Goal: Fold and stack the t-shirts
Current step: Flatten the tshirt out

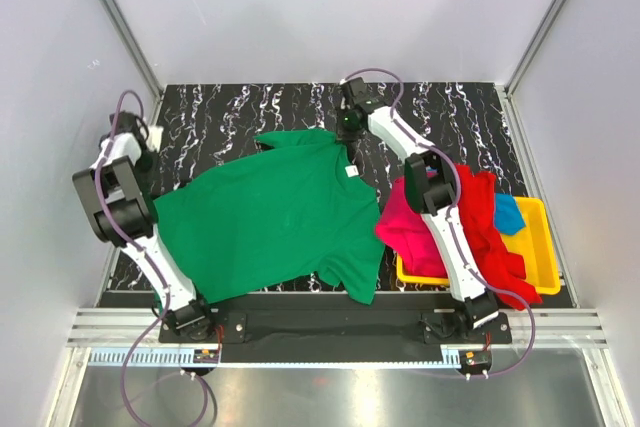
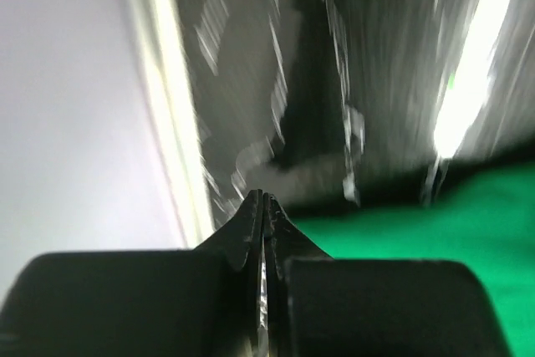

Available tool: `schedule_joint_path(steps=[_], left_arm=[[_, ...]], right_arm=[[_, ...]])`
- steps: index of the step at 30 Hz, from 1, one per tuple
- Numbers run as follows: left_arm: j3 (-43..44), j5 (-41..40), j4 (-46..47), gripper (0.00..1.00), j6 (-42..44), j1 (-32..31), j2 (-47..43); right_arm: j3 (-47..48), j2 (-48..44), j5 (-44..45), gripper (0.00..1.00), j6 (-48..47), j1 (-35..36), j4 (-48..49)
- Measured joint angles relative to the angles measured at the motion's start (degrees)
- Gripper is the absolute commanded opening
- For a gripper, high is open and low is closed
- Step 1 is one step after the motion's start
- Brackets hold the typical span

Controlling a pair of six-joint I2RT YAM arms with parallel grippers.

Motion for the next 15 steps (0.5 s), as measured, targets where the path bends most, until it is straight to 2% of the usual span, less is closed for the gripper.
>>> schedule_joint_path(steps=[7, 12, 13, 15], left_arm=[[22.2, -4.4, 1.2, 0.00, -5.1, -6.8, 9.7], [35.2, -5.3, 0.5, 0.00, -7.3, -8.4, 16.3], [36.0, -4.4, -0.1, 0.05, -7.5, -8.3, 16.7], [33.9, -1.6, -0.9, 0.28, -7.5, -8.2, 16.1]], right_arm=[[-1.7, -0.3, 1.0, 0.00, 6.6, -6.4, 4.5], [-0.9, -0.1, 2.3, 0.00, 8.6, -9.4, 5.6], [-0.7, 0.0, 2.5, 0.00, 9.0, -9.4, 5.8], [-0.7, 0.0, 2.5, 0.00, 9.4, -9.2, 6.4]])
